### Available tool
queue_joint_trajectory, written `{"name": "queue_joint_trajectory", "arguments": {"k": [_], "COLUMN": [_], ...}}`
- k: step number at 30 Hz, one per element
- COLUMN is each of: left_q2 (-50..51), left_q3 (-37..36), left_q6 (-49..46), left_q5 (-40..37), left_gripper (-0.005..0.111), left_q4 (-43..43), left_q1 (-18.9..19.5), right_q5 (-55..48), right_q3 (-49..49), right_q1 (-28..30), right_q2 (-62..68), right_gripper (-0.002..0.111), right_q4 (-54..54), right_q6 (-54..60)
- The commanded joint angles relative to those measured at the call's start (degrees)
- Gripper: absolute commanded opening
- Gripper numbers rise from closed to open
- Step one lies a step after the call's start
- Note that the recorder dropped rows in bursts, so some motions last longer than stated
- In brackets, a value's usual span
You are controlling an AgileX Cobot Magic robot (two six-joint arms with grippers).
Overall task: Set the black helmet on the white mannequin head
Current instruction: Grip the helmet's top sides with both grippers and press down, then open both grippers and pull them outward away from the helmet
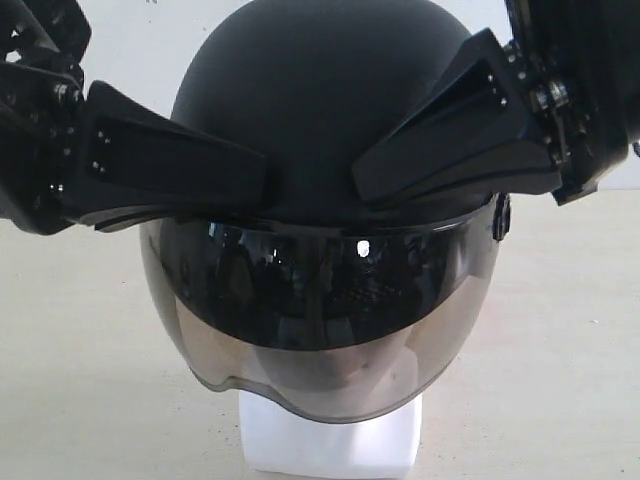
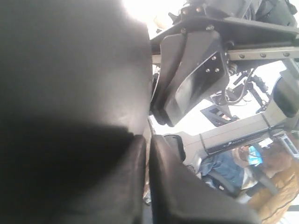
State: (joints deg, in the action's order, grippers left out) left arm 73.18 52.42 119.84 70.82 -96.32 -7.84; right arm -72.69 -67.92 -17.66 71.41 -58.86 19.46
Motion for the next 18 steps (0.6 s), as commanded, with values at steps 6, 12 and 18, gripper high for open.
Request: {"name": "queue_joint_trajectory", "arguments": {"k": [6, 12, 18], "left_q2": [-0.2, -0.8, -1.1], "left_q3": [-4.4, -7.1, -7.8], "left_q6": [-0.6, -1.8, -2.0], "left_q5": [-0.9, -0.9, -0.9], "left_gripper": [0.004, 0.004, 0.004], "left_q4": [-3.6, -3.6, -3.6], "left_q1": [-0.2, -0.2, -0.2], "right_q5": [3.5, 3.8, 4.0], "right_q3": [0.6, 0.6, 0.6], "right_q1": [0.4, 0.4, 0.4], "right_q2": [0.5, 0.5, 0.5], "right_gripper": [0.0, 0.0, 0.0], "right_q4": [4.0, 4.0, 4.0], "right_q6": [0.6, 0.5, 0.5]}}
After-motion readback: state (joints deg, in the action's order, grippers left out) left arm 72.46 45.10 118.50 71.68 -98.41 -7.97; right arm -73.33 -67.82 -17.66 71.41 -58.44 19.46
